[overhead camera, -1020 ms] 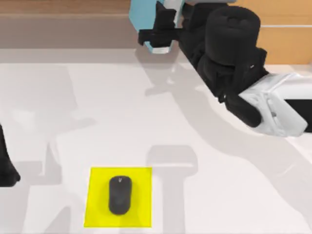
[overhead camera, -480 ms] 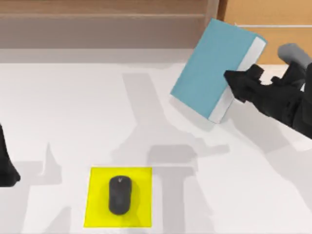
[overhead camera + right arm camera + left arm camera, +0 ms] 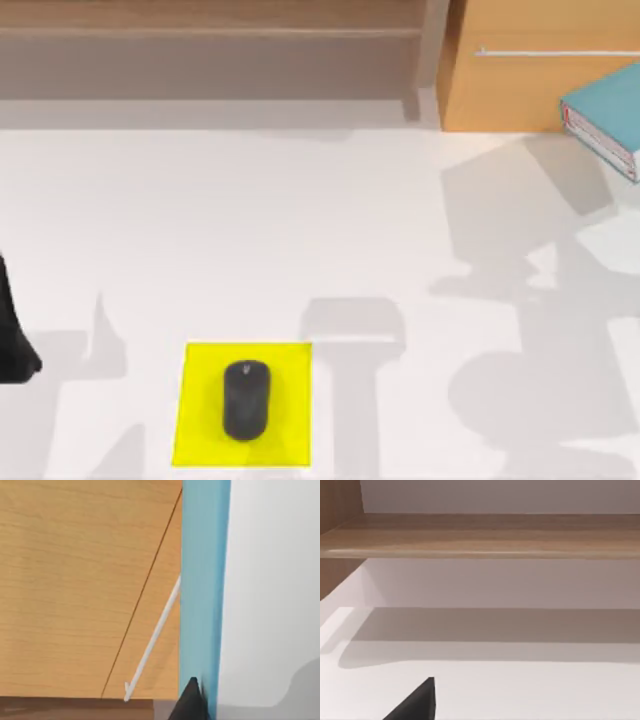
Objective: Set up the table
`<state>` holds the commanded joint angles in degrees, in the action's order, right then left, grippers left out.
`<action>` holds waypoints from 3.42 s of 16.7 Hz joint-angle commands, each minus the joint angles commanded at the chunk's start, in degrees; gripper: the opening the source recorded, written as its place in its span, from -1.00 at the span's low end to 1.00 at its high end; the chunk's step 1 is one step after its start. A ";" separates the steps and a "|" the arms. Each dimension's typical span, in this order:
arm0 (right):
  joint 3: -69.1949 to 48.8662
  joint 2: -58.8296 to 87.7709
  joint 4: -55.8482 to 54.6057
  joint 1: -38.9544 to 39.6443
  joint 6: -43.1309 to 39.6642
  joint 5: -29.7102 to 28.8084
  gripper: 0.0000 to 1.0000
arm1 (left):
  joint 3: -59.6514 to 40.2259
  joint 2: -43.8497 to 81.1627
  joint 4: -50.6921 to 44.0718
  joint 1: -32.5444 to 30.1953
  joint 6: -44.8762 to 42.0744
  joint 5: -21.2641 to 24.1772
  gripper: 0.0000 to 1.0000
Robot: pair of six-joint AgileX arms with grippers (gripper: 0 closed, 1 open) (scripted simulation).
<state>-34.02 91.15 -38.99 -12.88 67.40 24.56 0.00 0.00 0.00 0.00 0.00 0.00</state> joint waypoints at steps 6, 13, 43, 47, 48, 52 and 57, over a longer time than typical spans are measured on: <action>-10.36 9.07 -0.29 -15.26 11.89 1.69 -1.00 | 0.00 0.00 0.00 0.00 0.00 0.00 1.00; -17.60 16.66 -0.64 -16.78 15.45 1.48 -1.00 | 0.00 0.00 0.00 0.00 0.00 0.00 1.00; -24.02 21.98 0.21 -14.72 16.09 -0.58 0.96 | 0.00 0.00 0.00 0.00 0.00 0.00 1.00; -24.02 21.98 0.21 -14.72 16.09 -0.58 1.00 | 0.00 0.00 0.00 0.00 0.00 0.00 1.00; -24.02 21.98 0.21 -14.72 16.09 -0.58 1.00 | 0.00 0.00 0.00 0.00 0.00 0.00 1.00; -23.97 21.94 0.21 -14.85 16.09 -0.58 1.00 | 0.00 0.00 0.00 0.00 0.00 0.00 1.00; -20.39 18.80 -0.65 -15.85 15.44 0.50 1.00 | 0.00 0.00 0.00 0.00 0.00 0.00 1.00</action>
<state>-54.41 109.95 -39.64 -28.73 82.85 25.06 0.00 0.00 0.00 0.00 0.00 0.00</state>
